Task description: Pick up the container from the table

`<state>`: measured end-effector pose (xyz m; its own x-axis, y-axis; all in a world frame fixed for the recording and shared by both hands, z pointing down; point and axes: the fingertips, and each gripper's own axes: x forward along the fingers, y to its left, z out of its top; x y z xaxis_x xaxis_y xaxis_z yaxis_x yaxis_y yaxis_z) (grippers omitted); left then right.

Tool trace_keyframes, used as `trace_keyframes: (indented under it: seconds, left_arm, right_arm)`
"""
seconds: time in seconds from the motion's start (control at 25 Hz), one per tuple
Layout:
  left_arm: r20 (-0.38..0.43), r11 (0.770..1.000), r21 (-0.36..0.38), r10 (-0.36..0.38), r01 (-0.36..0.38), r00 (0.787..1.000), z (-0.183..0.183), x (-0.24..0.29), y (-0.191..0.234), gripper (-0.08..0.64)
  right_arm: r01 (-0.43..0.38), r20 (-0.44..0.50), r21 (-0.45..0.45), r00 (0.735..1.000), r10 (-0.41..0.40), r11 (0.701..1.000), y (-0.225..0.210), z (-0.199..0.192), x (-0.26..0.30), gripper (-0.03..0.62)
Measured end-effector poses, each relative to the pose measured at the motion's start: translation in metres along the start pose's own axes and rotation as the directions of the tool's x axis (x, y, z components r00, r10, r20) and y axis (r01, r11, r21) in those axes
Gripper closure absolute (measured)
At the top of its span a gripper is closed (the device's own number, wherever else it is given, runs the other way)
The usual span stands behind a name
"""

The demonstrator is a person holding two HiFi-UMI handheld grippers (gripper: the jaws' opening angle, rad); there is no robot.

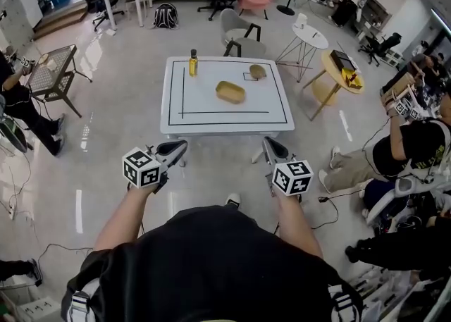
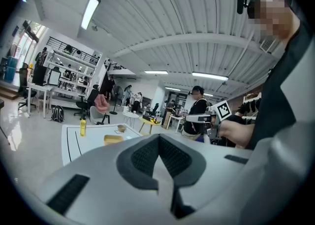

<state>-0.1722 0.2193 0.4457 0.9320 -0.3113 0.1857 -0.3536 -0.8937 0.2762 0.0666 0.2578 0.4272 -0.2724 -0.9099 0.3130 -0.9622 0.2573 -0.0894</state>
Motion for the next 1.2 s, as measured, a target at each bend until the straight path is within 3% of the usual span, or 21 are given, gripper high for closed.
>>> trace_keyframes:
  seconds: [0.56,1.2]
  left_arm:
    - [-0.026,0.999,0.024,0.025,-0.024,0.999,0.006,0.038,0.022,0.554]
    - [-0.031,0.997,-0.021,0.072,-0.073,0.997,0.015,0.087,0.065,0.554]
  right_arm:
    - [-0.015,-0.022,0.006,1.000,0.015,1.000,-0.037,-0.001,0.039,0.588]
    - [-0.071,-0.075,-0.011,0.995,0.070,0.997,-0.085,0.000,0.099,0.588]
